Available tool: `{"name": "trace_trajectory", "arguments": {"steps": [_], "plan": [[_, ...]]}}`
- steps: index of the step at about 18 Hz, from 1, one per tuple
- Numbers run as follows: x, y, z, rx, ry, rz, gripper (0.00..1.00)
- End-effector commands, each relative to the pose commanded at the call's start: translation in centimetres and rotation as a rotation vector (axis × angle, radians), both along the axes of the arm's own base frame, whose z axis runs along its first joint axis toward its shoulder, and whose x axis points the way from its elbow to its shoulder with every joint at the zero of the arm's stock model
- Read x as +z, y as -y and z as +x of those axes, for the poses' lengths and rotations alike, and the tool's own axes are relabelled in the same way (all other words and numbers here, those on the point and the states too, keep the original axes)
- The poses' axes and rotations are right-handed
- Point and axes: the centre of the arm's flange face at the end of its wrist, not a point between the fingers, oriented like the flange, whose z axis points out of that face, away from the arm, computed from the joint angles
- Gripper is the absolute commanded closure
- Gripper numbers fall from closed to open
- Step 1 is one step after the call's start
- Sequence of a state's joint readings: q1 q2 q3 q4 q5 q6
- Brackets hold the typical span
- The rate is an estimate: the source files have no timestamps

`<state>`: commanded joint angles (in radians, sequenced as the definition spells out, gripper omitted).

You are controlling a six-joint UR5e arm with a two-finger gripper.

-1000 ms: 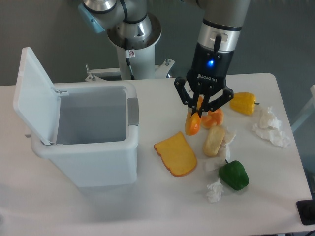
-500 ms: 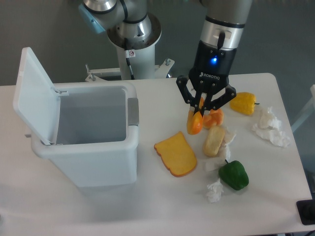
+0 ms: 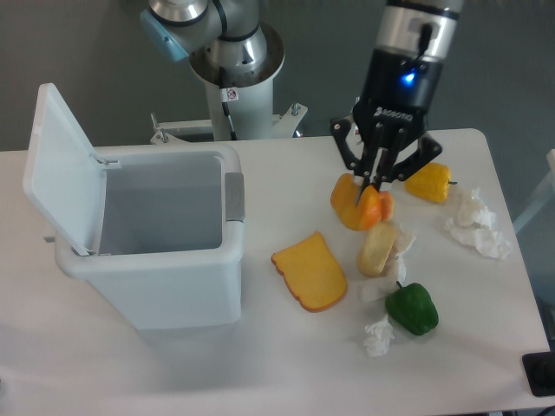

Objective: Place the long bread in the trash can
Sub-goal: 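Lower the gripper onto the orange long bread and close the fingers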

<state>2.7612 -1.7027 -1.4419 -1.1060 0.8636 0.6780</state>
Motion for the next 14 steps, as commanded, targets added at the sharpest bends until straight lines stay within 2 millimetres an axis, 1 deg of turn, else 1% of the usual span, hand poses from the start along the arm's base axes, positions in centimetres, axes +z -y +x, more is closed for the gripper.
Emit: {"name": "trace_trajectory", "arguments": {"steps": [3,8,12,13,14], "plan": [[0.25,-0.27,0.3,-0.007,-0.004,0.003,0.89],[0.29,-0.13,0.27,-0.005,-0.001,0.007,0.89],[0.56,0.07,0.32,0.003,0.001,0.01,0.84],[0.65,0.09,0.38,0.006,0.003,0.011,0.8],[0.65,0.09,0.38,0.006,0.003,0.011,0.79]]}}
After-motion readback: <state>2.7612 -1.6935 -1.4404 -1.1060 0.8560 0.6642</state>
